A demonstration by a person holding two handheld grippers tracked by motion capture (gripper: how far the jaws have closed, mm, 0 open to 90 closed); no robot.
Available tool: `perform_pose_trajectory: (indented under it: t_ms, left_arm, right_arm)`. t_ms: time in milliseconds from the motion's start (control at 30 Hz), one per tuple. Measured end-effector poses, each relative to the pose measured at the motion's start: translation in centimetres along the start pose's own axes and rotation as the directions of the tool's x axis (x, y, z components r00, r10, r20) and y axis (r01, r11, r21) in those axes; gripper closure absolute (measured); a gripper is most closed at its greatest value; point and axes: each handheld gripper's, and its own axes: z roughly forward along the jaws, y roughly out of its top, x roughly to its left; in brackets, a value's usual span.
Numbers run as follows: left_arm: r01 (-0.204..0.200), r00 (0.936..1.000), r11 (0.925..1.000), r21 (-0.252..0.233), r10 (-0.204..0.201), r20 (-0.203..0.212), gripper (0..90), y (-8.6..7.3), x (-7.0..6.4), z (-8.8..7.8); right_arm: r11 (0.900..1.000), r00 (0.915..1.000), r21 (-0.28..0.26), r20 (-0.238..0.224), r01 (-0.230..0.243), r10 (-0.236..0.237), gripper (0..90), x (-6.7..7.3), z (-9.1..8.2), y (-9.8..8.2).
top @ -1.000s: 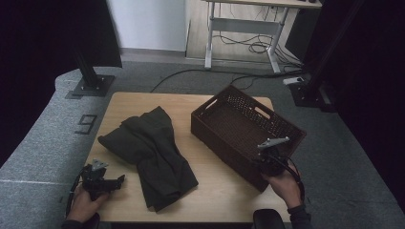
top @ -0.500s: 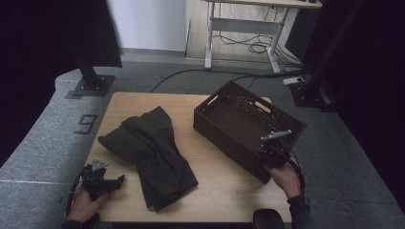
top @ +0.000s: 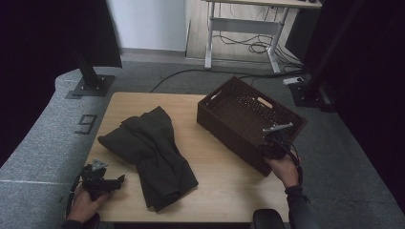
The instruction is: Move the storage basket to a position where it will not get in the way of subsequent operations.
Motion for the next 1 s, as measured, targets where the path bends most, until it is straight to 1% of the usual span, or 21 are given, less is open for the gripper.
perform_pose_trajectory:
  t_ms: [467,1000]
  left_arm:
    - [0.000,1.0000,1.0000,0.000,0.000,0.000,0.0,0.0,0.0,0.0]
    - [0.000,1.0000,1.0000,0.000,0.000,0.000,0.0,0.0,0.0,0.0]
  right_arm:
    - [1.000,0.9990,-0.002,0.030,-0.031,0.031,75.2,-1.4,1.1,1.6]
    - [0.998,0.9956,-0.013,0.069,-0.063,0.064,74.3,-3.2,2.3,3.0]
